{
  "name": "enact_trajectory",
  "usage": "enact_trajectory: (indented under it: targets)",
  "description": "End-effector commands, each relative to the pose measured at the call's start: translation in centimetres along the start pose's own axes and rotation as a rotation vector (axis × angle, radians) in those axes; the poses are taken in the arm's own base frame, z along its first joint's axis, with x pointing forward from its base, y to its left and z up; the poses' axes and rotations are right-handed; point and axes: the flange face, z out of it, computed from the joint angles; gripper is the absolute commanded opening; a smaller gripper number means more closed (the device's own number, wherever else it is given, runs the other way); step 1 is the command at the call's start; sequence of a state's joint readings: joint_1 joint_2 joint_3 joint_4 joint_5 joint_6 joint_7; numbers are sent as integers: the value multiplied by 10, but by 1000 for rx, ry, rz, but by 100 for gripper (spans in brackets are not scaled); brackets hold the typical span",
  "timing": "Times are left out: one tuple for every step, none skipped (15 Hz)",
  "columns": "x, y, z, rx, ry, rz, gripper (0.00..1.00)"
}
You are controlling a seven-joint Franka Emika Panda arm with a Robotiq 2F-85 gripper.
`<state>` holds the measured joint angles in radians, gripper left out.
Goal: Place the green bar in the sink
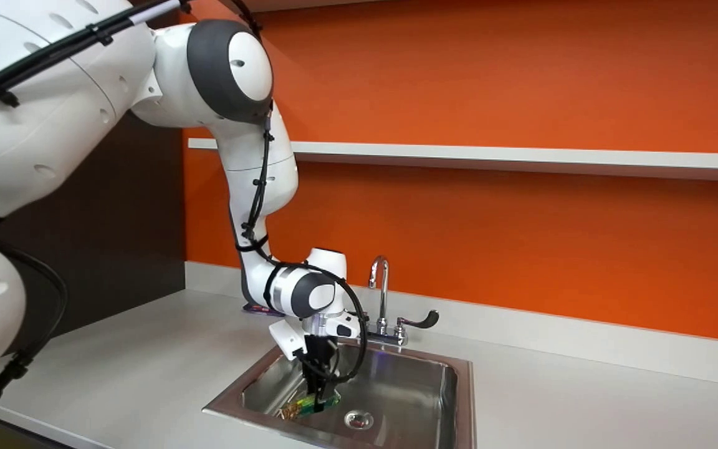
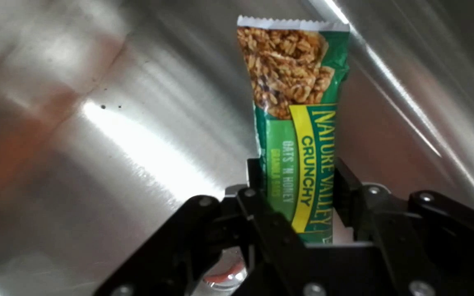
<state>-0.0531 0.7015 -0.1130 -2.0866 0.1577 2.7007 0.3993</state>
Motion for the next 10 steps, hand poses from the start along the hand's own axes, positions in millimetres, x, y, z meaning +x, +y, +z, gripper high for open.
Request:
enact_trajectory:
  targets:
    - [1, -2, 5, 19, 7, -8, 18]
    - [0, -2, 6, 18, 7, -8, 18]
    - [0, -2, 7, 18, 8, -8, 18]
    - [0, -2, 7, 19, 9, -6, 18]
    - [0, -1, 7, 19, 10, -4, 18]
    - [0, -1, 8, 18, 9, -2, 67]
    - [0, -1, 8, 18, 10, -2, 70]
    - [-1, 0, 8, 18, 10, -1, 77]
    - [-1, 0, 6, 20, 13, 1, 84]
    - [0, 0, 4, 22, 16, 2, 92]
